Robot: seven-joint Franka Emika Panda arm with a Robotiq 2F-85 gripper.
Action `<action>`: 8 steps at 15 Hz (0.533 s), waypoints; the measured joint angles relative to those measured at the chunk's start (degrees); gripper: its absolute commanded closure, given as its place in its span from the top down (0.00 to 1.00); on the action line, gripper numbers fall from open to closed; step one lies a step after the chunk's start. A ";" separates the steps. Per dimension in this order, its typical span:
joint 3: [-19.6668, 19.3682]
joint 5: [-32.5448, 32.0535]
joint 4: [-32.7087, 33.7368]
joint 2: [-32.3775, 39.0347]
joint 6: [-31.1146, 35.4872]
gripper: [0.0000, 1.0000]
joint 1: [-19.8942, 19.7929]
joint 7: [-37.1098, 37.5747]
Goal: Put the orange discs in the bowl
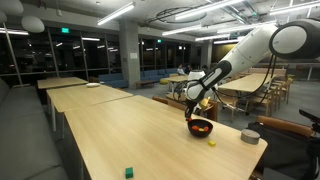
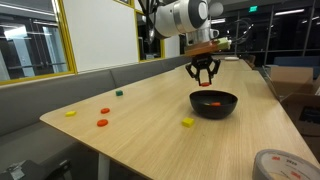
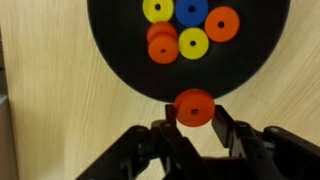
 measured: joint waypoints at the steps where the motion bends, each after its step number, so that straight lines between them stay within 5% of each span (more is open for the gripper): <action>1: -0.45 0.56 -0.60 -0.07 0.02 0.21 -0.76 0.39; 3: -1.14 1.44 -1.73 -0.18 0.10 0.21 -1.97 1.14; 4: -1.37 1.84 -2.22 -0.23 0.15 0.61 -2.43 1.56; 8: -1.80 2.95 -4.01 -0.59 0.07 0.90 -3.20 3.28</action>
